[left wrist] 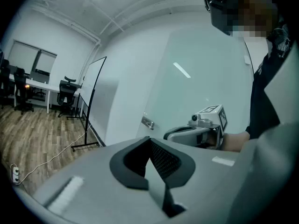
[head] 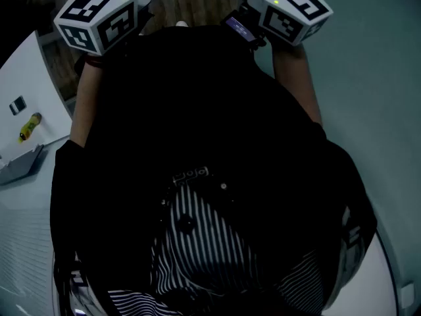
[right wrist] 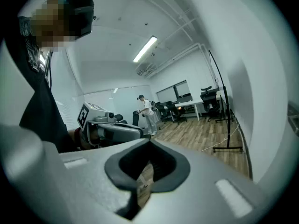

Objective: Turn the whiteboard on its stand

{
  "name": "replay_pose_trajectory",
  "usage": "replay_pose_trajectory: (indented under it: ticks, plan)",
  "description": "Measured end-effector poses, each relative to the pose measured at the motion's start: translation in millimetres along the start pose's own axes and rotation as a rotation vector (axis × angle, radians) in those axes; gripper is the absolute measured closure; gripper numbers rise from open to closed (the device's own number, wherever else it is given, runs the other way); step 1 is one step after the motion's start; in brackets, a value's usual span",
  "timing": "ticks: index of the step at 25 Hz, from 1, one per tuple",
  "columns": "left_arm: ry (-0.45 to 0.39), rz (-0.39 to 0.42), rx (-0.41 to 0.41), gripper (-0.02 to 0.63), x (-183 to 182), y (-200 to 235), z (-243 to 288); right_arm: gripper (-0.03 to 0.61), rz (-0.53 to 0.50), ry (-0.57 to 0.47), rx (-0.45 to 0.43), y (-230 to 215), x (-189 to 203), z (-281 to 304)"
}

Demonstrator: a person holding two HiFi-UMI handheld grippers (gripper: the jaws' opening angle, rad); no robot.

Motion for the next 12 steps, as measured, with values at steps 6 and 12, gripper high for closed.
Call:
replay_pose_trajectory:
  ticks: [6,12]
  plan:
    - [-0.005,-0.008,-0.028,0.614,-7.3,19.5,4.1,0.578,0.012,0.002,-0.009,-12.0,-14.2,13.9]
    - [0.069,-0.004,-0.055,0.615,2.2,16.5,15.3,0.578,0.068,-0.005,-0.039,-27.9,-7.5,11.2]
Point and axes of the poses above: the fingertips, and each gripper's own axes: z forward along the fingers, y to its left, x out of its underside, the point moved 10 cm from there along -z, backward along the fingers, and after that the axes turned 11 degrees about z, right-handed, at the moved point
